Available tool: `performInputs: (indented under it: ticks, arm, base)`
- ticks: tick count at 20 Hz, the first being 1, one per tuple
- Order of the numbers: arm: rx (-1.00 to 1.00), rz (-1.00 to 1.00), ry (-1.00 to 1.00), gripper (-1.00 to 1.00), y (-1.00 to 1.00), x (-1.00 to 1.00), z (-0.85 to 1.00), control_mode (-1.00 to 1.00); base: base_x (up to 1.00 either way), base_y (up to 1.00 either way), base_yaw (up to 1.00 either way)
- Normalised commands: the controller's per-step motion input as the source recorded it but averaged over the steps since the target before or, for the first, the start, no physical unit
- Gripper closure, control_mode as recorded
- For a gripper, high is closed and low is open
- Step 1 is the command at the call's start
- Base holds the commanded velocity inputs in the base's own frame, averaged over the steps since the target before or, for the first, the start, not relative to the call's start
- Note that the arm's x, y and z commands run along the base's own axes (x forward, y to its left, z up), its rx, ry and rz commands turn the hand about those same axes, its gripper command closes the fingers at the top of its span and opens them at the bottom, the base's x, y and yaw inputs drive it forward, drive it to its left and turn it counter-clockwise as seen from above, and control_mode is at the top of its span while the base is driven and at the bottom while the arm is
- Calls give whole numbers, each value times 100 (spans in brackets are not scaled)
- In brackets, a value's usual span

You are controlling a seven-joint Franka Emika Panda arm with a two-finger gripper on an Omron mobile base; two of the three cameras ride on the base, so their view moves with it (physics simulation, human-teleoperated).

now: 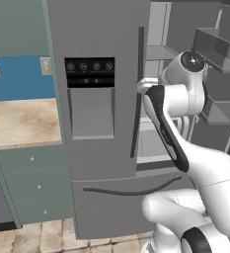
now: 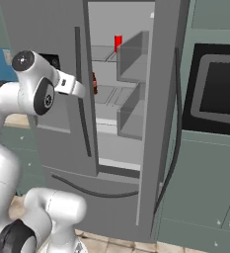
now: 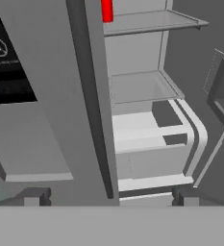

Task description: Open the fridge, grab two sodas, and place both sodas inside the bowl with ice on the dining counter.

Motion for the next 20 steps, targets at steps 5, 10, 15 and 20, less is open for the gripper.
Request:
performInputs:
  ticks: [5,10,15,20]
  arm:
    - [-3,0,0,-100,0,33,-2,-100]
    - [0,0,0,-100,0,41,0,-100]
    - [0,0,0,-100,5,38,0,-100]
    - [0,0,0,-100,7,36,-1,-100]
  base:
    - [0,0,0]
    - [0,0,0]
    - [0,0,0]
    - [0,0,0]
